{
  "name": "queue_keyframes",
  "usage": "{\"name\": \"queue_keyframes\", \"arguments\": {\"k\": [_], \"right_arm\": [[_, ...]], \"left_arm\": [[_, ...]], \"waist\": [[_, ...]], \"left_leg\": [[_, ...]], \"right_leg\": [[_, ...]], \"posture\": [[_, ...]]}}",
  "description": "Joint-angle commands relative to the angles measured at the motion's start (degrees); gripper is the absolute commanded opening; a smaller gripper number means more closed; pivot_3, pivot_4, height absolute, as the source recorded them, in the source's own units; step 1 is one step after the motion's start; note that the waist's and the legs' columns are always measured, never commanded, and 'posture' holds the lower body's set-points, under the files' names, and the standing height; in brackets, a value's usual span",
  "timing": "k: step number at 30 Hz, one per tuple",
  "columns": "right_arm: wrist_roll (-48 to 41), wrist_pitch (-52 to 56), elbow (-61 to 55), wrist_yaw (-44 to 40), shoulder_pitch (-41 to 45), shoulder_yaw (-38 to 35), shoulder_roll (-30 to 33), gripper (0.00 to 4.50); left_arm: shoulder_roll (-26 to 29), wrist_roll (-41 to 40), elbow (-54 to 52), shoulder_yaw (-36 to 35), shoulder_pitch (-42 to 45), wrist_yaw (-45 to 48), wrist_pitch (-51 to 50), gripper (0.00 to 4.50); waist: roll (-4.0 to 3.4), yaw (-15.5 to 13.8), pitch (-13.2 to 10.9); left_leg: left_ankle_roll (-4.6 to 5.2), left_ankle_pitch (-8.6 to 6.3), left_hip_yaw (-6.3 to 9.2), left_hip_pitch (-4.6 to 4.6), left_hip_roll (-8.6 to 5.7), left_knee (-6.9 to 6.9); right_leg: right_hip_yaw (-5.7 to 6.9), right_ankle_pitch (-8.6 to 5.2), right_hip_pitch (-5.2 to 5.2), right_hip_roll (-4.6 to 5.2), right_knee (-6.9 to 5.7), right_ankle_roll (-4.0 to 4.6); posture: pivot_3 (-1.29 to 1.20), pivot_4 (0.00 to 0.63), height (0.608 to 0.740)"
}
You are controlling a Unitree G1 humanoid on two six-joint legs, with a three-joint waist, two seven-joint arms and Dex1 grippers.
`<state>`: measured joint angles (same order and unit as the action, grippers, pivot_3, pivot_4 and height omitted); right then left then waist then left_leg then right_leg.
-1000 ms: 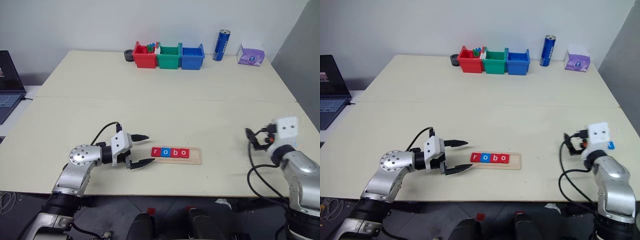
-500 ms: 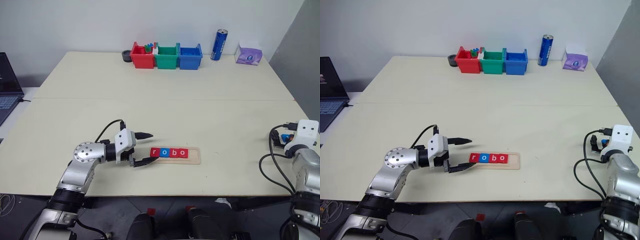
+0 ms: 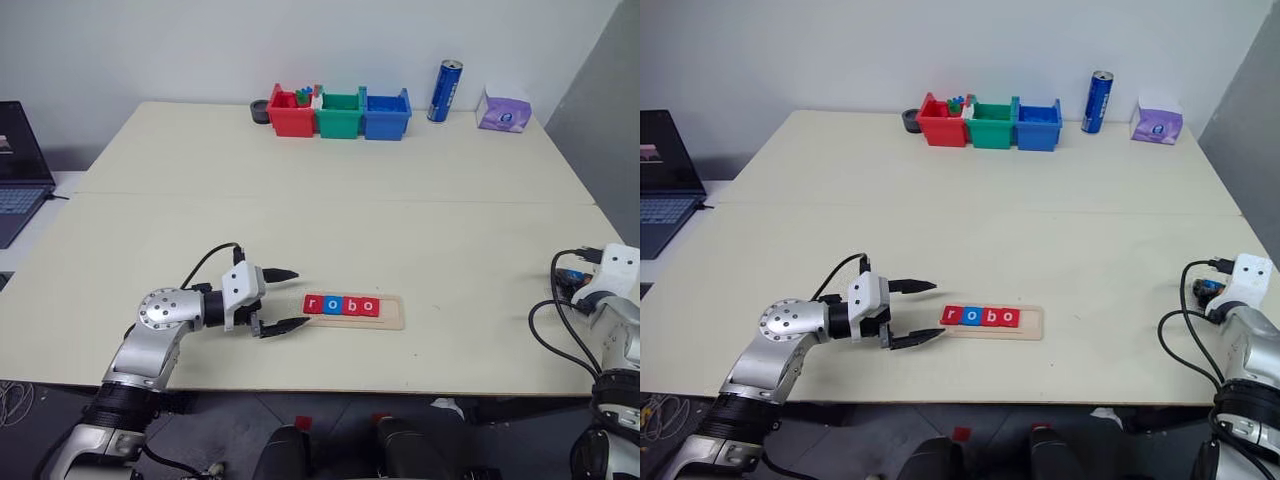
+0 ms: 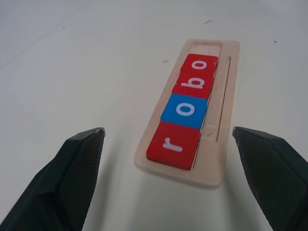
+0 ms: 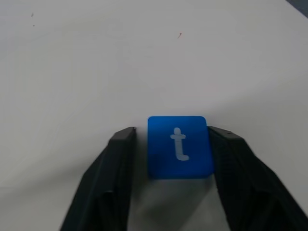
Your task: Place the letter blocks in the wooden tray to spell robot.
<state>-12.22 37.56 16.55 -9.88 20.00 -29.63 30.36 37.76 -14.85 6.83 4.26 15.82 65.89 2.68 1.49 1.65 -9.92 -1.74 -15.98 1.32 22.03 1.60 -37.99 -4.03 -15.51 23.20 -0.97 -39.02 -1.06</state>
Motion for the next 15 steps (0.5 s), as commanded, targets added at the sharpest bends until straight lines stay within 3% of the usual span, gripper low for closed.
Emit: {"name": "queue_keyframes", "arguments": {"k": [1, 5, 12, 15], "right_arm": [[-0.5, 2.6, -2.7, 0.6, -2.7, 0.7, -0.5, 1.45], [-0.9, 4.6, -13.5, 0.0, -6.0, 4.4, -1.9, 1.45], [-5.3, 18.1, -43.9, 1.6, -15.6, 15.2, -10.4, 1.45], [-5.3, 21.2, -50.2, 4.0, -18.1, 18.3, -14.3, 1.45]], "left_arm": [[1.8, -0.5, 1.1, -2.1, 0.6, 1.1, 1.3, 4.50], [2.9, -0.3, 2.9, -2.4, 0.6, 2.0, 2.5, 4.50], [3.4, -0.6, 2.4, -2.4, 0.5, 2.7, 1.6, 4.50], [3.4, -0.5, 2.7, -2.4, 0.8, 2.8, 1.5, 4.50]], "waist": [[0.00, 0.0, 0.0], [-0.01, 0.2, 0.0], [-0.08, 0.7, 0.0], [-0.08, 0.6, 0.0]], "left_leg": [[0.00, 0.00, 0.00, 0.00, 0.00, 0.00], [0.00, 0.00, 0.00, 0.00, 0.02, 0.02], [0.00, 0.00, 0.09, 0.00, 0.10, 0.04], [0.00, 0.00, 0.14, 0.06, 0.13, 0.04]], "right_leg": [[0.00, 0.00, 0.00, 0.00, 0.01, 0.00], [0.02, 0.00, 0.01, -0.01, 0.01, 0.00], [0.02, -0.01, 0.08, -0.02, -0.05, -0.01], [0.05, -0.15, 0.08, -0.02, -0.03, -0.22]], "posture": [[0.00, 0.150, 0.740], [0.00, 0.150, 0.740], [0.00, 0.150, 0.740], [0.00, 0.150, 0.740]]}}
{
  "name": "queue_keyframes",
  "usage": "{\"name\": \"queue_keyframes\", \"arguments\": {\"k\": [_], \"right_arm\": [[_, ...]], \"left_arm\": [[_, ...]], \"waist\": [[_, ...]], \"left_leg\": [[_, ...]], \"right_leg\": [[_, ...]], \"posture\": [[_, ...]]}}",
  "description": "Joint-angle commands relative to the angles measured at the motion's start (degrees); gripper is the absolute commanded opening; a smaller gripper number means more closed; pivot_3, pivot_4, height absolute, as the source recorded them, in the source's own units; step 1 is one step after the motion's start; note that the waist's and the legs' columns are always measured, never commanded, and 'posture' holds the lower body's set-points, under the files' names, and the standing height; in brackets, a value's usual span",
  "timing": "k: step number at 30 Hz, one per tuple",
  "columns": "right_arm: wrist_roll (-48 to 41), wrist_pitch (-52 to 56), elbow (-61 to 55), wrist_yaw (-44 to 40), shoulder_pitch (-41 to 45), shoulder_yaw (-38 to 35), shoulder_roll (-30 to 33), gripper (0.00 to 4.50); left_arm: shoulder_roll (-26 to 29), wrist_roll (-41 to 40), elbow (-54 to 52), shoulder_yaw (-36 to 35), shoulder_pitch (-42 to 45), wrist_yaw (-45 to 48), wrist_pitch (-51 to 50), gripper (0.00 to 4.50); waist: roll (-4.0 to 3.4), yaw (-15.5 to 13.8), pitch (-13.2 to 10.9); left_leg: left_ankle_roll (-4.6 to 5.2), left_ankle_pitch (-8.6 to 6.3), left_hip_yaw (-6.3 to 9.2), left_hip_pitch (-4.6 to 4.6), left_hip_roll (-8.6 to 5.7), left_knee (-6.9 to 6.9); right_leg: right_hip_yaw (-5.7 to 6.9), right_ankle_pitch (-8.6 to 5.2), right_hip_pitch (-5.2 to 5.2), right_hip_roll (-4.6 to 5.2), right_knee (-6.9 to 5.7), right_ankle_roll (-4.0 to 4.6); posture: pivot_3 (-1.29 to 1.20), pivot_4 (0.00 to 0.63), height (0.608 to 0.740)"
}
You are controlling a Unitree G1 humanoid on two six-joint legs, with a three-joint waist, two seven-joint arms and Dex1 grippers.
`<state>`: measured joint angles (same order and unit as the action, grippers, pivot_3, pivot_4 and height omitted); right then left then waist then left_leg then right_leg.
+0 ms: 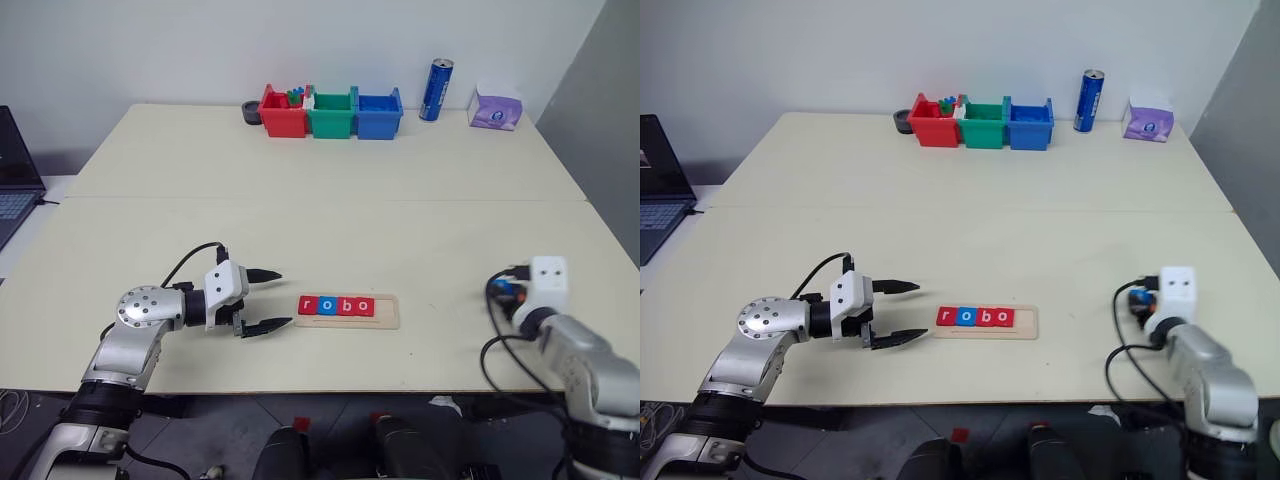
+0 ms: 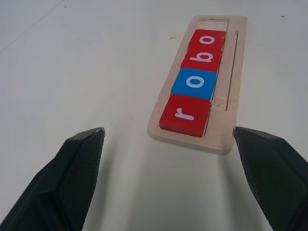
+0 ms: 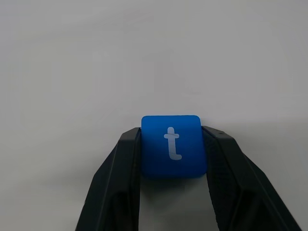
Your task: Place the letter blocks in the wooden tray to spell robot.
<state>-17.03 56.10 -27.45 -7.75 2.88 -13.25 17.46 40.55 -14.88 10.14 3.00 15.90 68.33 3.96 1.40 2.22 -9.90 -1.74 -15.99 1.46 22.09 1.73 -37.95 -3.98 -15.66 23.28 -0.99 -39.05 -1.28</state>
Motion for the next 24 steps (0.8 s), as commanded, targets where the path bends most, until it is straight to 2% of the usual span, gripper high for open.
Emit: {"name": "queue_keyframes", "arguments": {"k": [1, 6, 11, 16, 20, 21, 24], "right_arm": [[0.1, 3.0, -7.3, 2.9, -1.5, 3.0, -2.6, 1.45], [1.6, 2.9, -8.0, 6.0, -2.6, 5.7, -6.8, 1.45], [1.3, 0.9, -7.4, 7.2, -2.3, 4.3, -9.9, 1.45], [0.5, -0.4, -10.3, 6.2, -0.9, 3.7, -9.5, 3.10], [-1.2, -1.2, -12.5, 0.7, 1.9, 2.5, -3.3, 4.49], [-1.7, -1.0, -12.5, -0.4, 2.3, 2.0, -1.9, 4.49], [-5.2, -1.4, -9.8, -12.7, 3.0, 0.7, 9.9, 4.49]], "left_arm": [[0.7, -0.5, -0.3, -1.2, 0.9, 0.5, 0.2, 4.50], [0.9, -0.2, 2.6, -1.5, 1.5, 1.3, 1.2, 4.50], [0.7, 0.0, 4.3, -1.3, 1.6, 1.9, 2.4, 4.50], [0.5, -0.4, 5.9, -1.2, 1.3, 3.1, 3.4, 4.50], [0.3, -0.6, 6.3, -1.1, 1.2, 3.9, 3.5, 4.50], [0.3, -0.6, 6.3, -1.1, 1.2, 4.0, 3.5, 4.50], [-0.1, -1.9, 5.6, -1.4, 1.1, 4.9, 2.8, 4.50]], "waist": [[0.00, 0.0, 0.0], [0.02, -0.2, 0.0], [0.02, -0.2, 0.0], [0.02, -0.2, 0.0], [0.00, -0.2, 0.0], [0.01, -0.2, 0.0], [-0.02, -0.2, 0.0]], "left_leg": [[0.00, 0.00, 0.00, -0.01, -0.01, -0.01], [0.00, 0.00, -0.06, -0.04, -0.10, -0.05], [0.00, 0.00, -0.06, -0.06, -0.05, -0.03], [0.00, 0.00, -0.07, -0.06, -0.05, -0.02], [0.00, 0.00, -0.06, -0.04, -0.08, -0.02], [0.00, 0.00, -0.06, -0.04, -0.08, -0.03], [0.00, 0.00, -0.08, -0.02, -0.10, -0.03]], "right_leg": [[0.00, 0.00, 0.01, 0.00, 0.00, -0.01], [-0.02, -0.01, 0.01, 0.03, 0.05, -0.05], [0.03, -0.01, 0.02, 0.00, 0.04, -0.05], [0.04, -0.01, 0.02, 0.00, 0.04, -0.05], [0.00, -0.01, 0.04, 0.01, 0.05, -0.05], [0.00, -0.01, 0.04, 0.01, 0.05, -0.05], [0.04, -0.02, 0.03, 0.02, 0.07, -0.05]], "posture": [[0.00, 0.150, 0.740], [0.00, 0.150, 0.740], [0.00, 0.150, 0.740], [0.00, 0.150, 0.740], [0.00, 0.150, 0.740], [0.00, 0.150, 0.740], [0.00, 0.150, 0.740]]}}
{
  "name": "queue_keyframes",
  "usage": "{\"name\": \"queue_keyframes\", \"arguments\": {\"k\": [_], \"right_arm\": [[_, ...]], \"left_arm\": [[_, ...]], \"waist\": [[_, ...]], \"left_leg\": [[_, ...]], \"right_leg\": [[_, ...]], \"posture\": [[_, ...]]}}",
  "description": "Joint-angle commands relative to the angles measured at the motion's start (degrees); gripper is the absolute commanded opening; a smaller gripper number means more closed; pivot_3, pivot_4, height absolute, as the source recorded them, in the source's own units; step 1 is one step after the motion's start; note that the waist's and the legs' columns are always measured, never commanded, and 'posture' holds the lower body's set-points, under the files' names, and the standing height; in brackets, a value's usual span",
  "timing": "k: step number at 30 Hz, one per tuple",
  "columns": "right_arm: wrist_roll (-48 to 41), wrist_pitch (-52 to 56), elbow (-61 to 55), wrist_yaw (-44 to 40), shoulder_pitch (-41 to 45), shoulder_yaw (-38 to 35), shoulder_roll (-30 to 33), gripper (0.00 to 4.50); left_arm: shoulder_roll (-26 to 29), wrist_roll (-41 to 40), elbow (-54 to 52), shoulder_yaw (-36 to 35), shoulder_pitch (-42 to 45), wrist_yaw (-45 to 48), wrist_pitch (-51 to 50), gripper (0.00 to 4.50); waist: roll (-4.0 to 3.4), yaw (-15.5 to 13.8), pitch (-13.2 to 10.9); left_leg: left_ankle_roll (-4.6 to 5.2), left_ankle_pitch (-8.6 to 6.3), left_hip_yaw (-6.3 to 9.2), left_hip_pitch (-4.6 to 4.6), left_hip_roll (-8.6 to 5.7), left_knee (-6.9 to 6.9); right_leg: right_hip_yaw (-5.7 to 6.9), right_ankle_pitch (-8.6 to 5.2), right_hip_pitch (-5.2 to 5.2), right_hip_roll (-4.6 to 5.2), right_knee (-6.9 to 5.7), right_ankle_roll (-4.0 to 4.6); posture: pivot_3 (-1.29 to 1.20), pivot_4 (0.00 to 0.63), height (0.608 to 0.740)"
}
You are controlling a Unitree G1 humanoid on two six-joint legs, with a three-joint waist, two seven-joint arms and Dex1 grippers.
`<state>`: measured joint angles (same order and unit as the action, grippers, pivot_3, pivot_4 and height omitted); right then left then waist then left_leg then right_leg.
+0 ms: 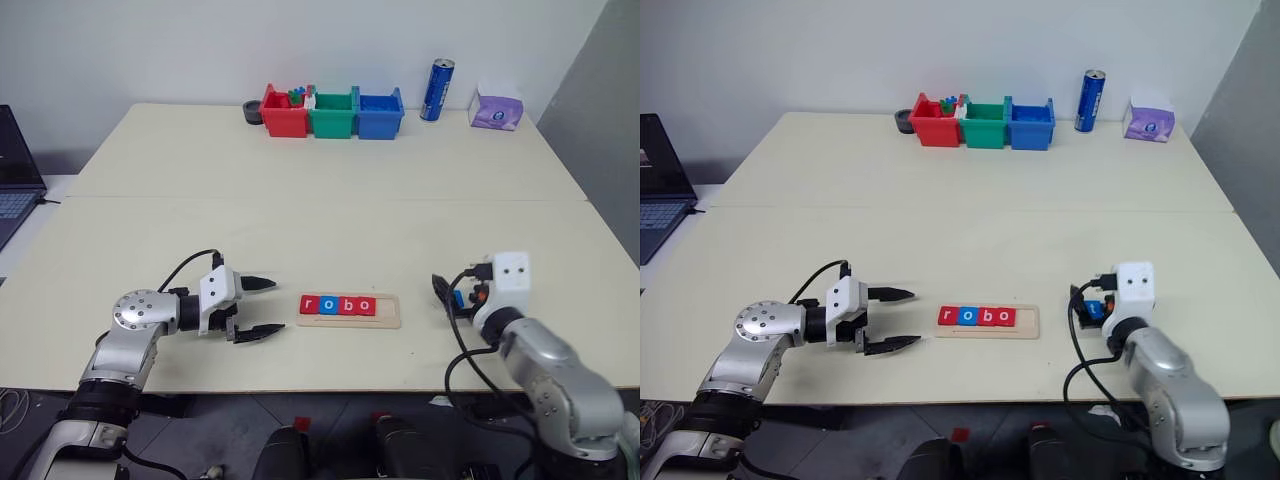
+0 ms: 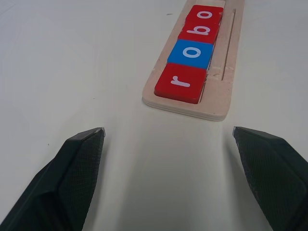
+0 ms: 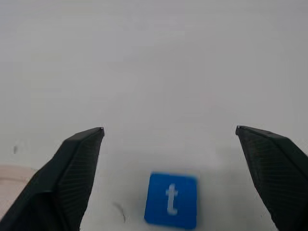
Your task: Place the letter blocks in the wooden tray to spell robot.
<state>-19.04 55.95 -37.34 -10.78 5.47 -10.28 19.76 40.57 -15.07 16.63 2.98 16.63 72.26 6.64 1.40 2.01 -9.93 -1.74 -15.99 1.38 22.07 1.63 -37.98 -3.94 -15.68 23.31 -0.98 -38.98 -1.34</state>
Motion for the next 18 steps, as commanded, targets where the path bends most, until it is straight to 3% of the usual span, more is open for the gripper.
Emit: {"name": "queue_keyframes", "arguments": {"k": [1, 4, 10, 18], "right_arm": [[-4.2, -1.7, 1.0, -13.2, 0.1, -2.3, 11.2, 4.49], [-5.4, -5.3, 2.8, -22.4, -2.8, -0.9, 19.7, 4.49], [0.1, -22.4, 11.9, -34.8, -6.0, 3.2, 28.8, 4.49], [3.5, -32.0, 26.9, -45.3, 3.3, 10.0, 31.9, 4.49]], "left_arm": [[-0.3, -2.0, -1.1, -1.4, 0.4, 1.2, -0.1, 4.50], [-0.4, -2.6, -1.4, -1.6, 0.6, 1.5, -0.6, 4.50], [-0.3, -2.7, -2.2, -1.4, 0.4, 1.5, -1.2, 4.50], [-0.6, -3.0, -3.4, -1.1, 0.7, 1.5, -2.0, 4.50]], "waist": [[0.00, 0.0, 0.0], [0.04, -0.2, 0.0], [0.06, -0.1, 0.0], [0.10, -0.1, -0.1]], "left_leg": [[0.00, 0.00, -0.02, 0.00, -0.02, 0.00], [0.01, 0.00, -0.04, 0.03, -0.01, 0.03], [0.01, 0.00, -0.06, 0.02, -0.02, 0.01], [0.01, 0.00, -0.11, -0.03, 0.00, -0.07]], "right_leg": [[-0.01, 0.00, 0.00, 0.01, 0.01, 0.00], [0.10, 0.00, -0.02, 0.01, 0.04, 0.00], [0.12, -0.01, -0.02, -0.06, 0.01, 0.00], [0.03, 0.00, -0.03, -0.06, -0.02, -0.01]], "posture": [[0.00, 0.150, 0.740], [0.00, 0.150, 0.740], [0.00, 0.150, 0.740], [0.00, 0.150, 0.740]]}}
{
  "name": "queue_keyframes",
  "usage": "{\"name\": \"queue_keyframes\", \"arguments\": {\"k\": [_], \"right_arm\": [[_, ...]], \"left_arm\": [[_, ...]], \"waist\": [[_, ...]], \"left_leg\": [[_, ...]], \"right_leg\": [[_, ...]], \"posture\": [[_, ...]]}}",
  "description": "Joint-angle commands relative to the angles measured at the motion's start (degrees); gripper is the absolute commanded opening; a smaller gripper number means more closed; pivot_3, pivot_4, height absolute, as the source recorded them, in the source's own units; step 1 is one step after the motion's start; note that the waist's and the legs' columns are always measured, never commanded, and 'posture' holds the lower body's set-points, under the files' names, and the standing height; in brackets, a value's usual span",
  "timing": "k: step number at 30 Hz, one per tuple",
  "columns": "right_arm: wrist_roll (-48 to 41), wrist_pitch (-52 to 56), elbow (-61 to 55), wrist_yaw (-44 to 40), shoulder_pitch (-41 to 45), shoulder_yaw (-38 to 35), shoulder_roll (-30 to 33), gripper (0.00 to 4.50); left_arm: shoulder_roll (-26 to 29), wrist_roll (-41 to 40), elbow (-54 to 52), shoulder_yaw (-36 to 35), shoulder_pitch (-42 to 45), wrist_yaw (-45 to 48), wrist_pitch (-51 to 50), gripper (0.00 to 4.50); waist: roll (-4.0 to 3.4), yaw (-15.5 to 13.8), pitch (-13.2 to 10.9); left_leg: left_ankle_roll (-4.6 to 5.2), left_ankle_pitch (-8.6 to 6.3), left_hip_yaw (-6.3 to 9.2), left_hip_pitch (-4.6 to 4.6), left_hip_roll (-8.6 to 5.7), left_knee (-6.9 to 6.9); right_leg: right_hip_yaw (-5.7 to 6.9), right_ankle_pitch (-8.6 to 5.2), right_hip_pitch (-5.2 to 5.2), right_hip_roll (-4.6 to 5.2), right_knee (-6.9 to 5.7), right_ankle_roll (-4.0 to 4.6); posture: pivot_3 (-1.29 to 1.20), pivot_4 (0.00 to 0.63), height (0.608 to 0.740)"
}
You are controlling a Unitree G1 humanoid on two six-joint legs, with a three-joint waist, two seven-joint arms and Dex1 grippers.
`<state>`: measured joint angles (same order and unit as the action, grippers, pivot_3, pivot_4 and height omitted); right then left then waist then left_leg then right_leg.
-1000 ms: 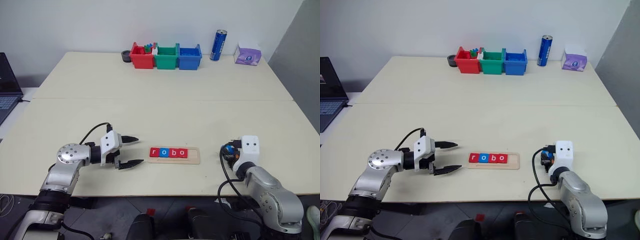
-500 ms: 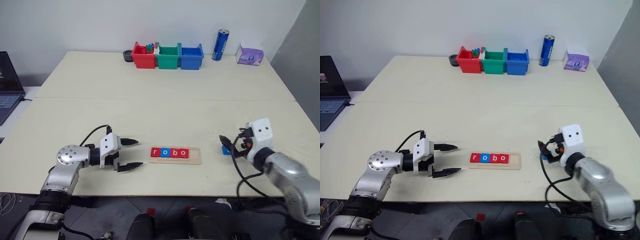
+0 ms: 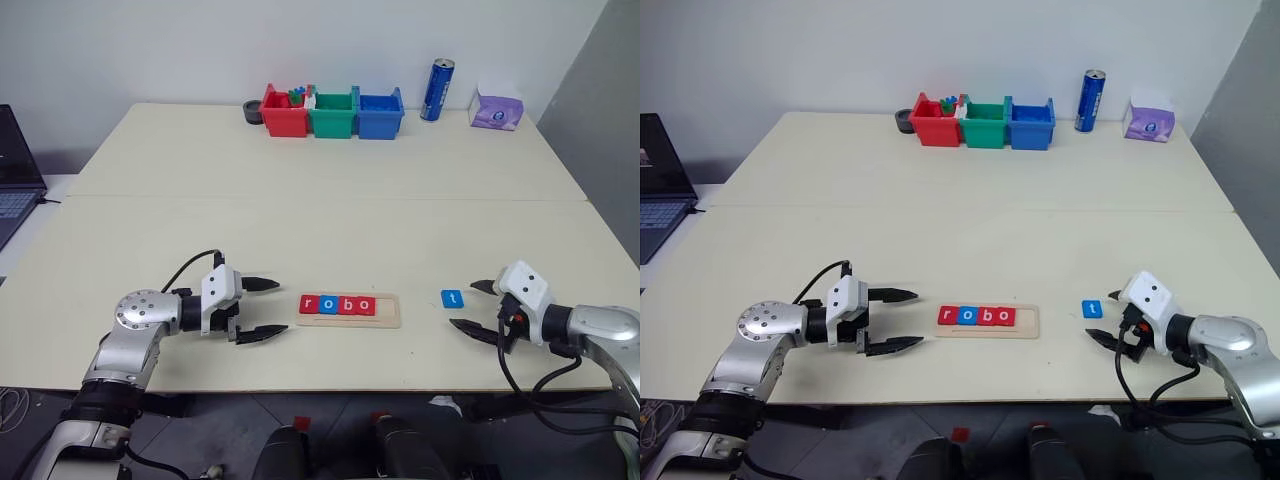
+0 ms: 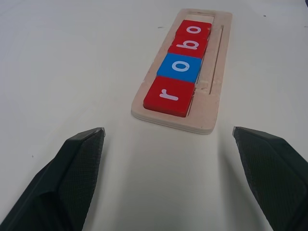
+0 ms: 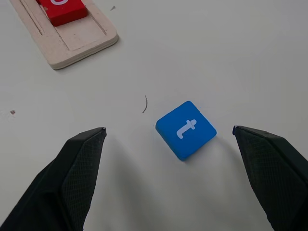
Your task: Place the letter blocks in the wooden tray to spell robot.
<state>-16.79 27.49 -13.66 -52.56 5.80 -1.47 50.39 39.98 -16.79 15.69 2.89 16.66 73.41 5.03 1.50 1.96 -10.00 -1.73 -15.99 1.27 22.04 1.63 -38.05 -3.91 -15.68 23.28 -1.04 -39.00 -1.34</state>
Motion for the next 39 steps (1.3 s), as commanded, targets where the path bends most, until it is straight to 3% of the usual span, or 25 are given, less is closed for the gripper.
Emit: {"name": "queue_keyframes", "arguments": {"k": [1, 14, 17, 24, 33, 39], "right_arm": [[1.7, -4.5, 4.8, -4.7, 4.1, 2.1, 1.3, 4.49], [5.6, -11.2, 20.3, -14.0, 14.7, 8.9, -0.4, 4.49], [5.8, -11.4, 21.4, -14.8, 15.5, 9.4, -1.2, 3.90], [6.6, -12.1, 22.0, -15.8, 15.9, 9.5, -2.1, 1.46], [5.0, -11.0, 18.8, -15.3, 15.6, 7.1, -1.3, 1.46], [1.4, -5.5, 7.2, -15.3, 13.0, 4.9, 0.1, 1.46]], "left_arm": [[-0.1, -1.4, -2.7, -1.1, 0.7, 0.4, -0.5, 4.50], [-0.1, -3.4, -9.4, -1.4, 0.0, -0.2, -4.8, 4.50], [0.0, -3.6, -11.2, -1.3, -0.3, -0.9, -6.1, 4.50], [0.6, -4.3, -16.2, -1.7, -0.6, -2.2, -10.3, 4.50], [0.4, -4.9, -18.0, -1.5, 0.2, -2.8, -12.7, 4.50], [0.1, -4.8, -17.4, -1.5, 0.5, -2.5, -12.4, 4.50]], "waist": [[0.00, -0.1, 0.0], [0.00, -0.1, 0.0], [0.00, -0.1, 0.0], [0.00, -0.1, 0.0], [0.00, -0.1, 0.0], [0.00, -0.2, 0.0]], "left_leg": [[0.00, 0.00, 0.01, 0.01, 0.00, 0.00], [0.00, 0.00, 0.03, 0.03, 0.01, 0.01], [0.00, 0.00, 0.04, 0.03, 0.01, 0.01], [0.00, 0.00, 0.07, 0.03, 0.02, 0.01], [0.00, 0.00, 0.07, 0.01, 0.01, 0.01], [0.00, 0.00, 0.12, 0.02, 0.02, 0.01]], "right_leg": [[0.01, 0.00, 0.00, 0.00, 0.00, 0.01], [0.06, 0.16, 0.00, 0.06, 0.00, 0.28], [0.07, 0.16, 0.00, 0.06, -0.01, 0.28], [0.07, 0.16, 0.00, 0.06, -0.02, 0.28], [0.05, 0.16, 0.00, 0.06, -0.03, 0.28], [0.07, 0.16, 0.00, 0.07, -0.03, 0.28]], "posture": [[0.00, 0.150, 0.740], [0.00, 0.150, 0.740], [0.00, 0.150, 0.740], [0.00, 0.150, 0.740], [0.00, 0.150, 0.740], [0.00, 0.150, 0.740]]}}
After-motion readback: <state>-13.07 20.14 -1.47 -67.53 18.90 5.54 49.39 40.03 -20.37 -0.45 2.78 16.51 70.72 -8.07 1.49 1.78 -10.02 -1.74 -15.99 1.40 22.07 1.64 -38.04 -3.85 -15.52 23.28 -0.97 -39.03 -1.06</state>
